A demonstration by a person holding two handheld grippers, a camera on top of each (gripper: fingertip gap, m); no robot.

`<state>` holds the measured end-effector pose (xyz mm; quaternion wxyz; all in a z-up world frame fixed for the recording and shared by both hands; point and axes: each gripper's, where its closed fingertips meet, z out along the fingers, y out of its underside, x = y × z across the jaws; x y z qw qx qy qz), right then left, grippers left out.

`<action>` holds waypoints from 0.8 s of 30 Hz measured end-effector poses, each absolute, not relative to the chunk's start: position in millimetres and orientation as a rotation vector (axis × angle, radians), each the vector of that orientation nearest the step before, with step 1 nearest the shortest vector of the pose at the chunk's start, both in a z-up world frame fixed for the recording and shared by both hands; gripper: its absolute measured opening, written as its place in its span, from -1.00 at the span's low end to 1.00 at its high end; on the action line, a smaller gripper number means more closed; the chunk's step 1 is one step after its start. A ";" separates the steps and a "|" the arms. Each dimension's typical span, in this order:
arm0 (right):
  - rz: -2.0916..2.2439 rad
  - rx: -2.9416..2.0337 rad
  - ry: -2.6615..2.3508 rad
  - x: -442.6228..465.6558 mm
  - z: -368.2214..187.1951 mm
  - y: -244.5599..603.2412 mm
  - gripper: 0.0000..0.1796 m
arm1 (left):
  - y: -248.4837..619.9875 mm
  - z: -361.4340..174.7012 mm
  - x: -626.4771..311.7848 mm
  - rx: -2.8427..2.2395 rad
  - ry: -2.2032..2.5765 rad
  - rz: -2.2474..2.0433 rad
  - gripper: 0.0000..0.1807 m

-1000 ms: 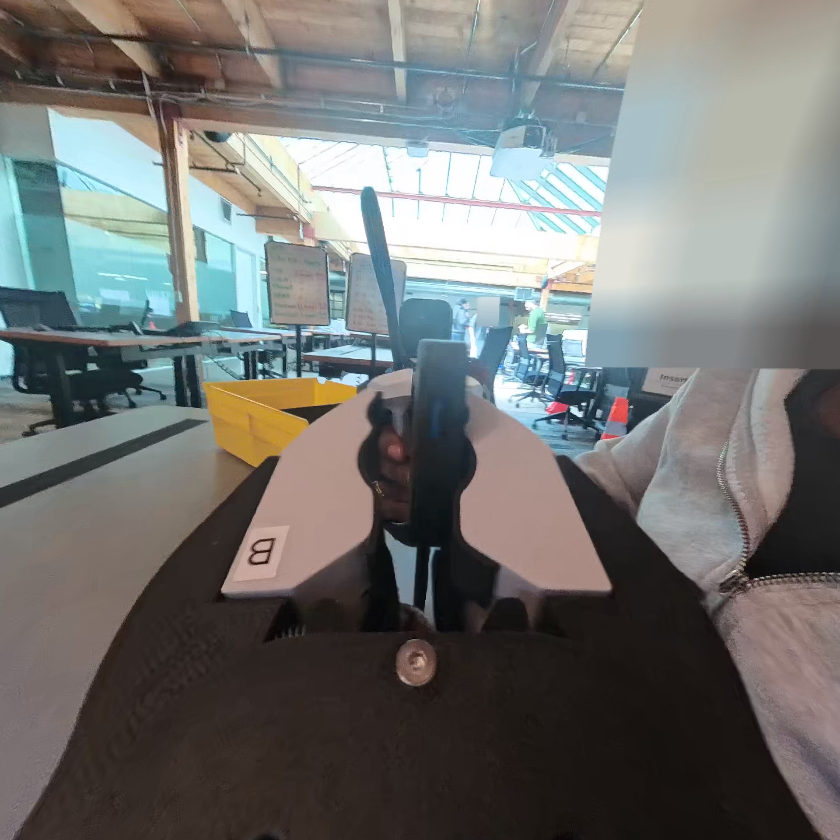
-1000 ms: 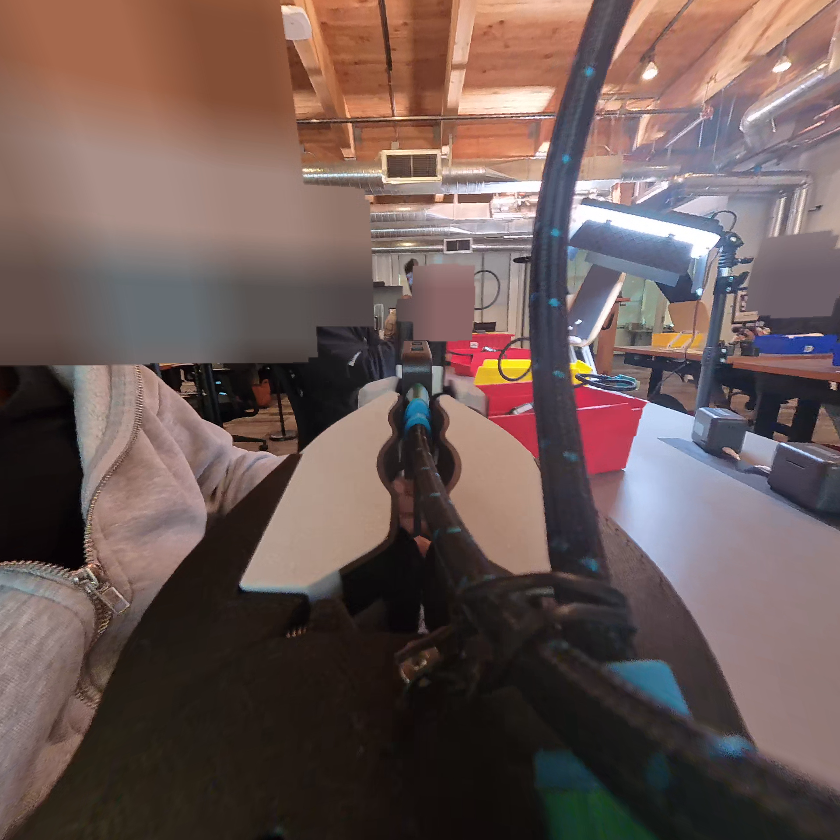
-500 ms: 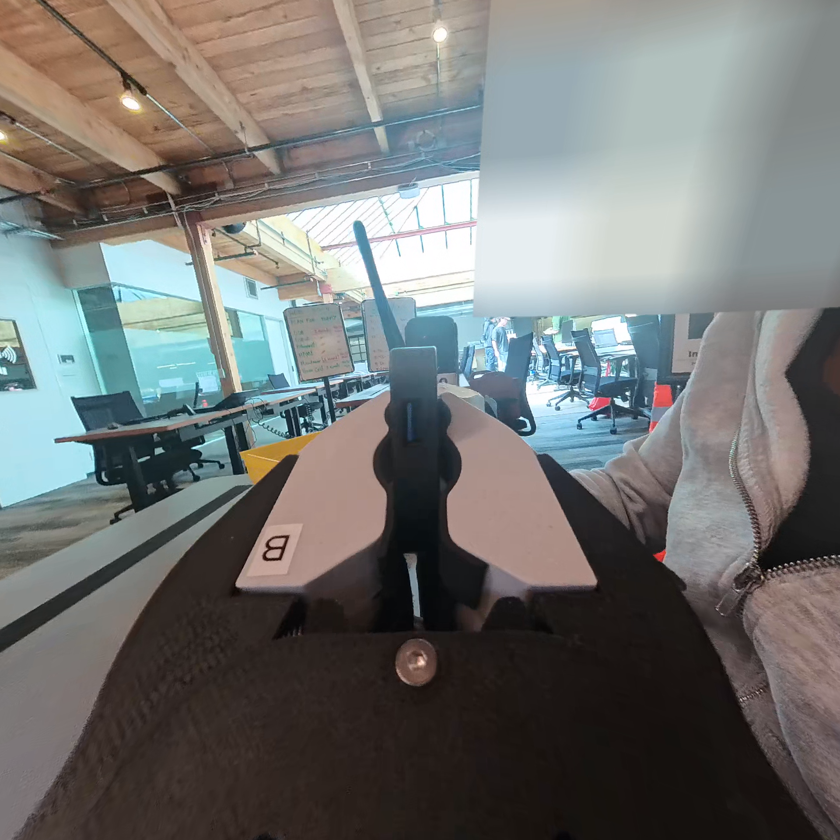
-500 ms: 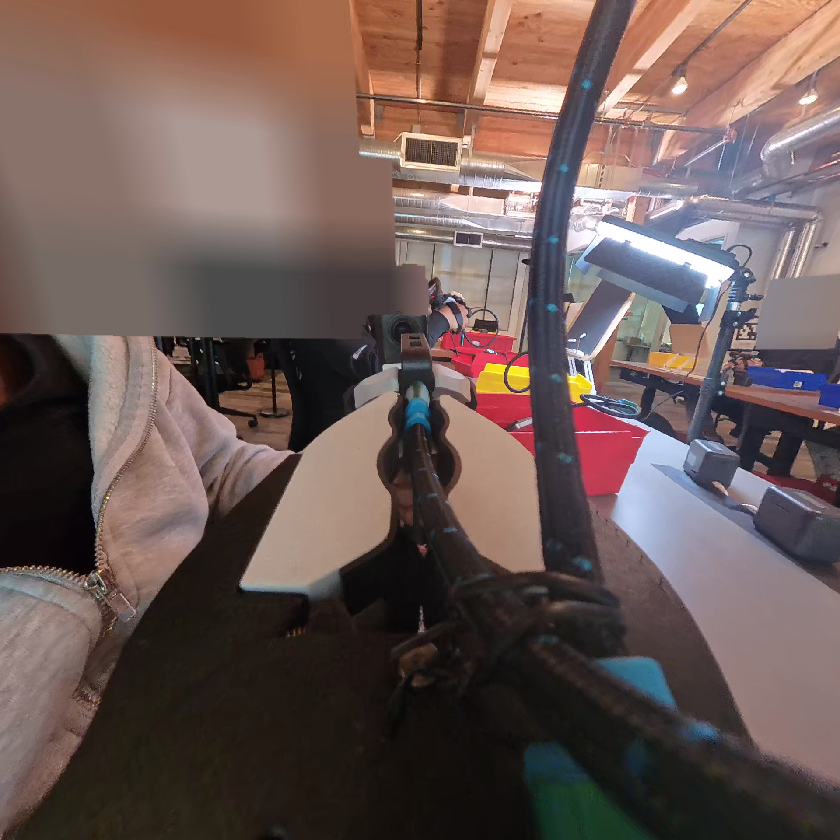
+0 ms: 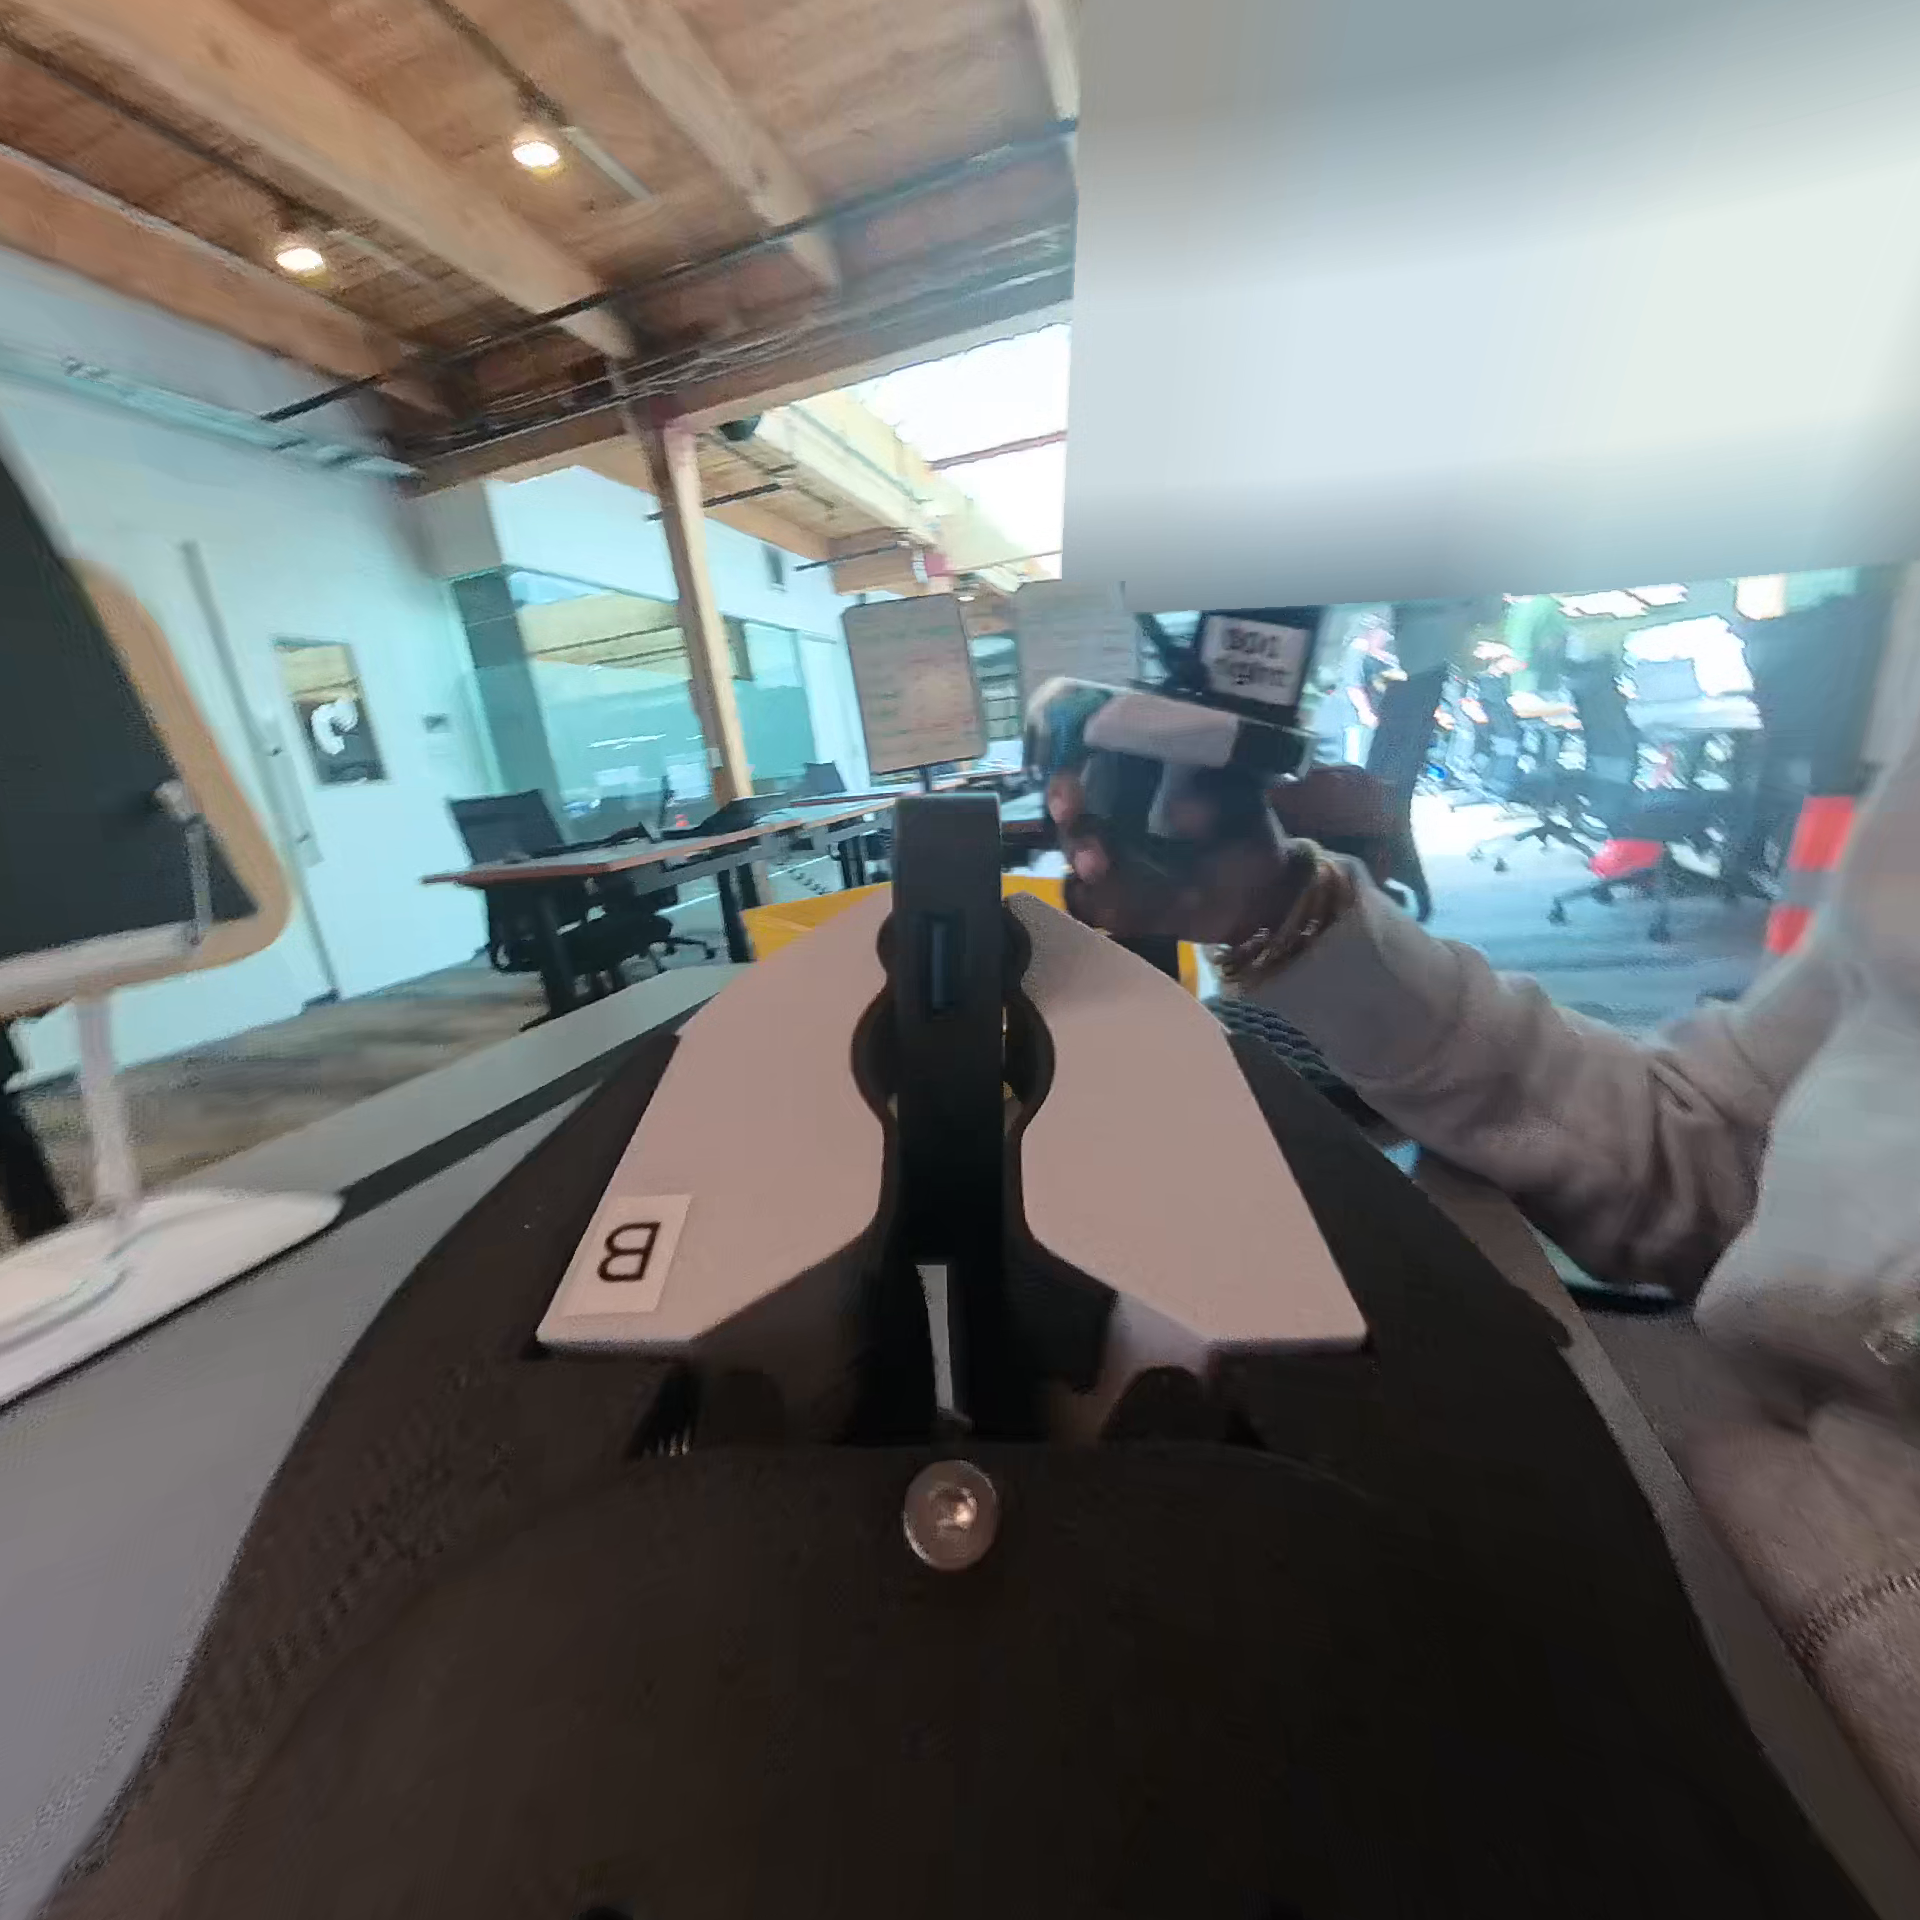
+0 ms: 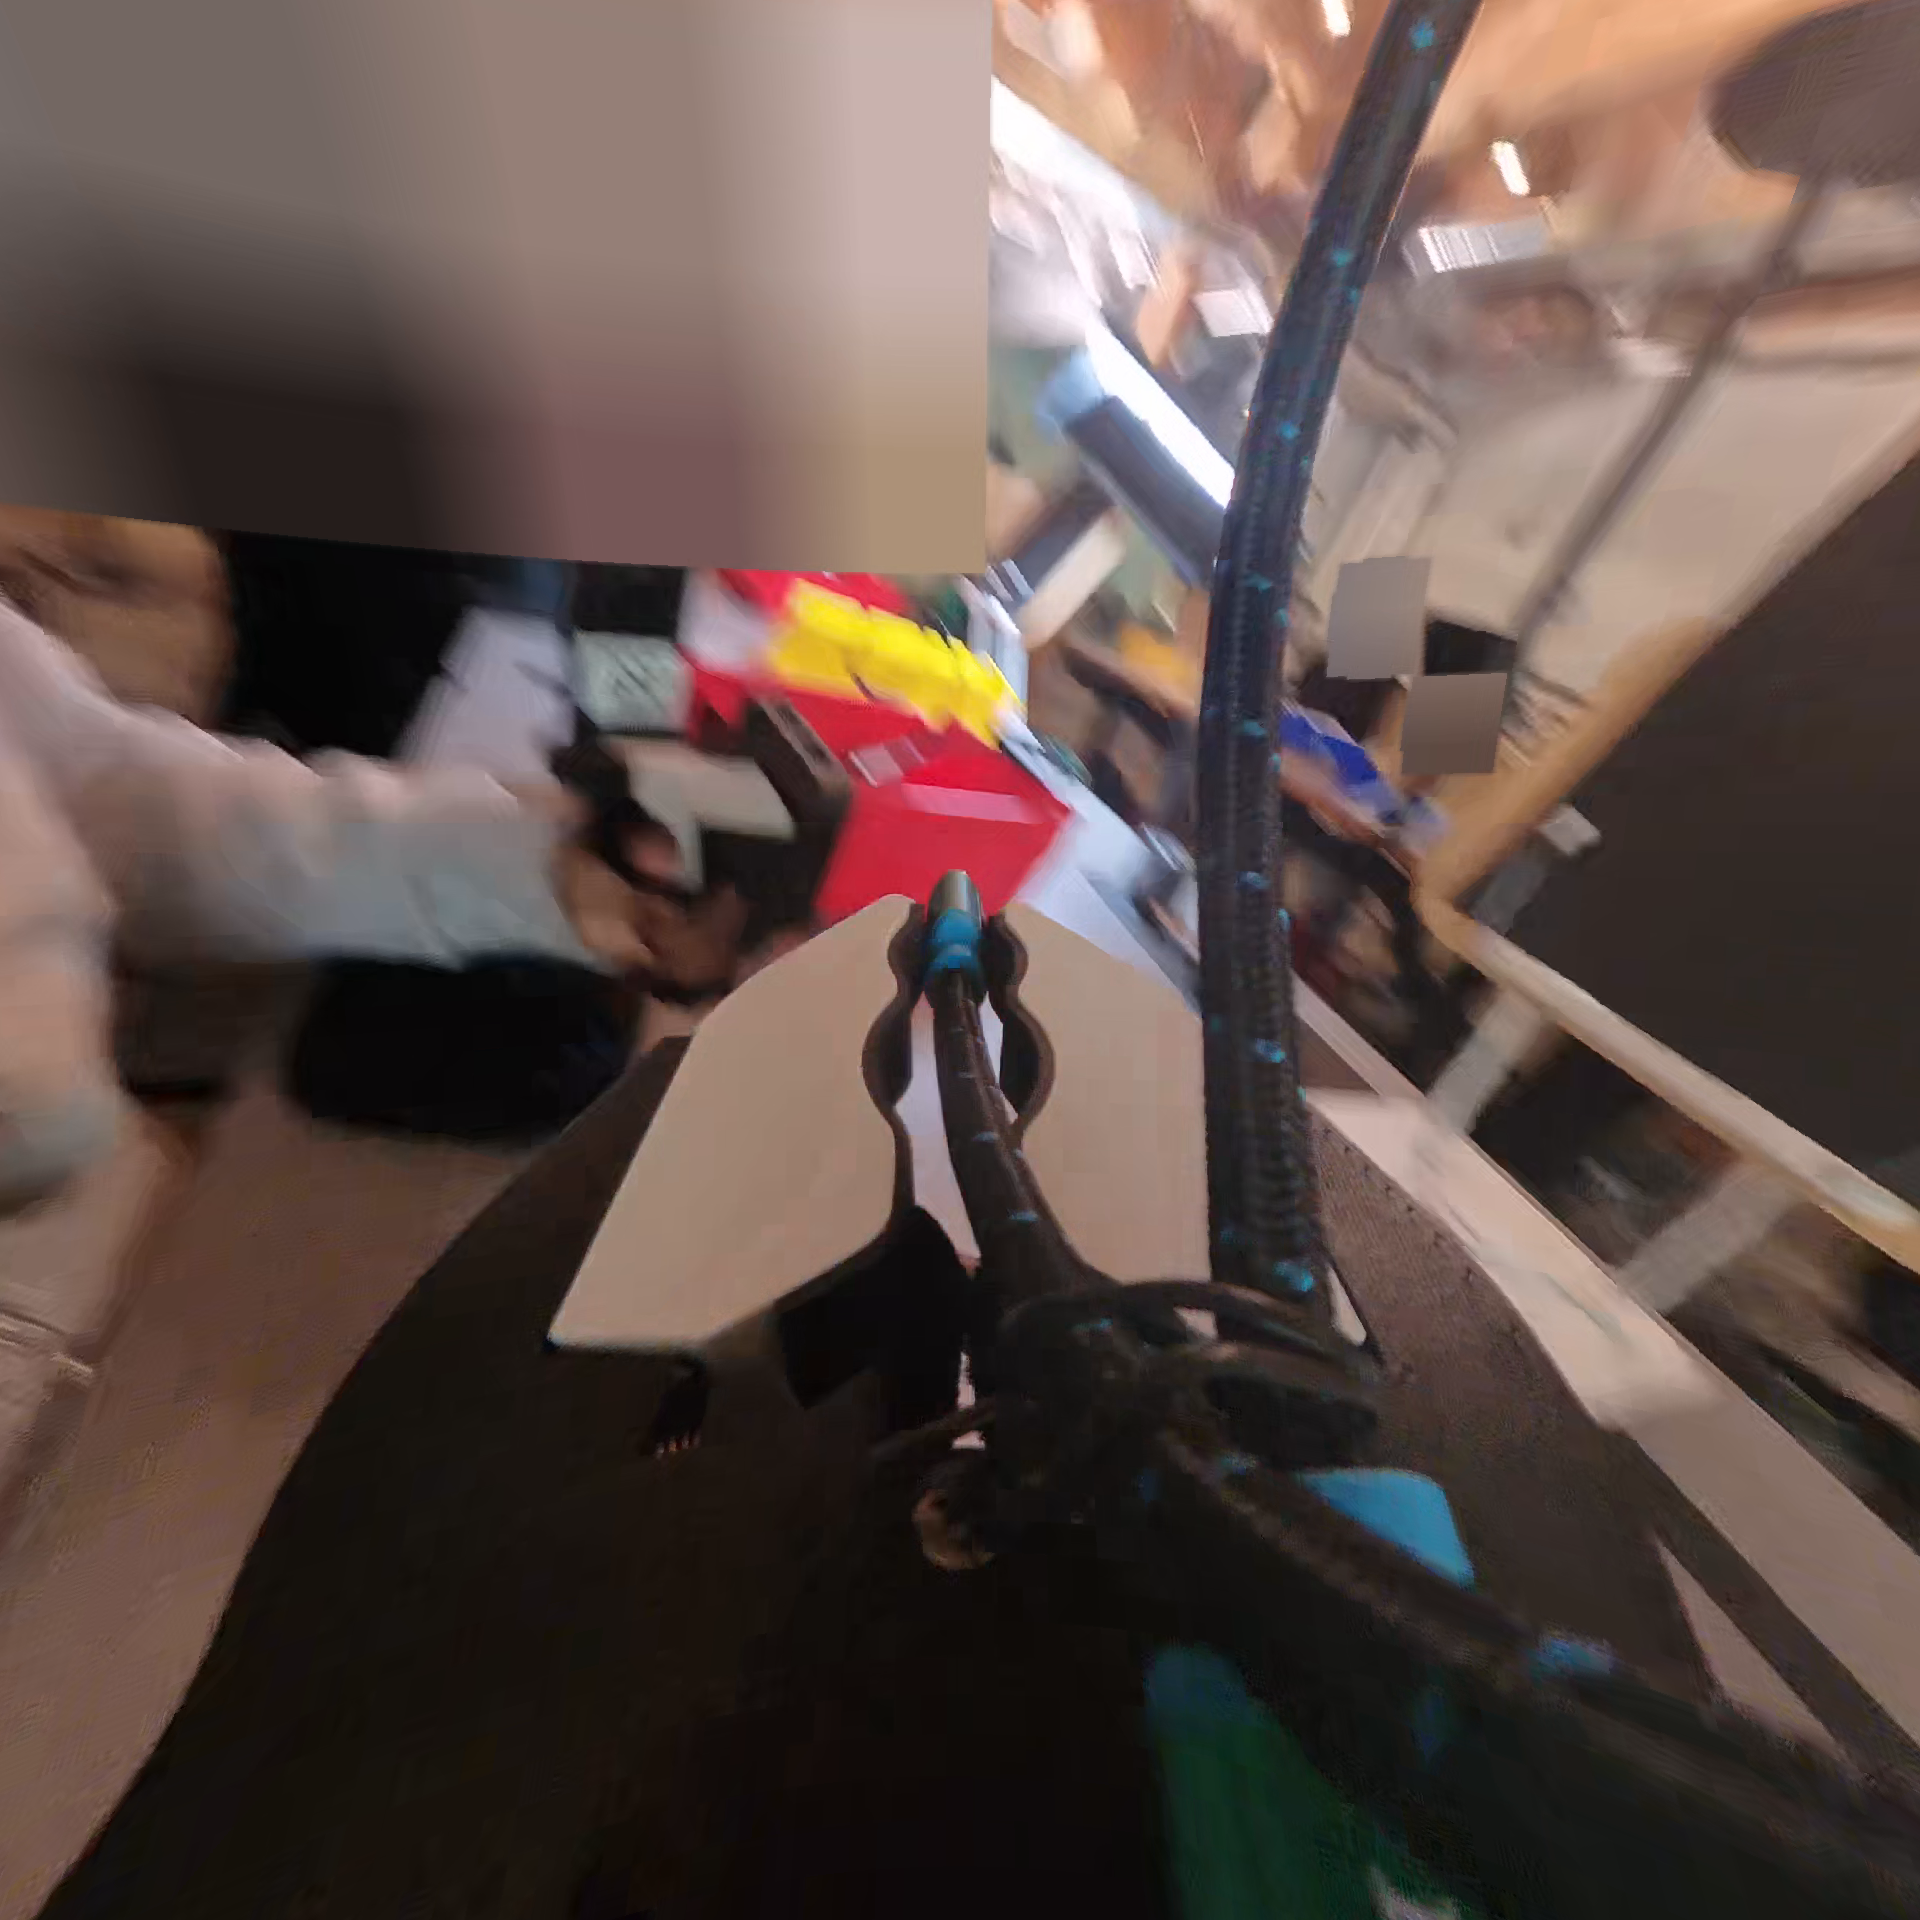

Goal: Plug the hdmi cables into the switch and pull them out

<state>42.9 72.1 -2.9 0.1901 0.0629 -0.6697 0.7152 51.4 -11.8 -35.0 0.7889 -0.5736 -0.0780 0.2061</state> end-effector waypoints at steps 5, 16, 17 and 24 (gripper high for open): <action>1.199 -0.261 -1.848 -31.9 -31.9 148.0 -0.88 | -58.8 -33.4 11.7 -1.074 -0.479 0.490 -0.84; 0.362 -0.784 -2.318 -22.7 -123.8 332.7 -0.87 | -94.2 -44.4 -15.4 -0.802 -0.751 0.128 -0.85; 0.276 -0.794 -2.395 -19.3 -133.3 343.7 -0.87 | -93.9 -45.0 -15.7 -0.804 -0.752 0.126 -0.85; -0.059 -0.827 -2.577 -16.5 -140.6 381.0 -0.87 | -87.3 -52.3 -18.9 -0.864 -0.765 0.142 -0.86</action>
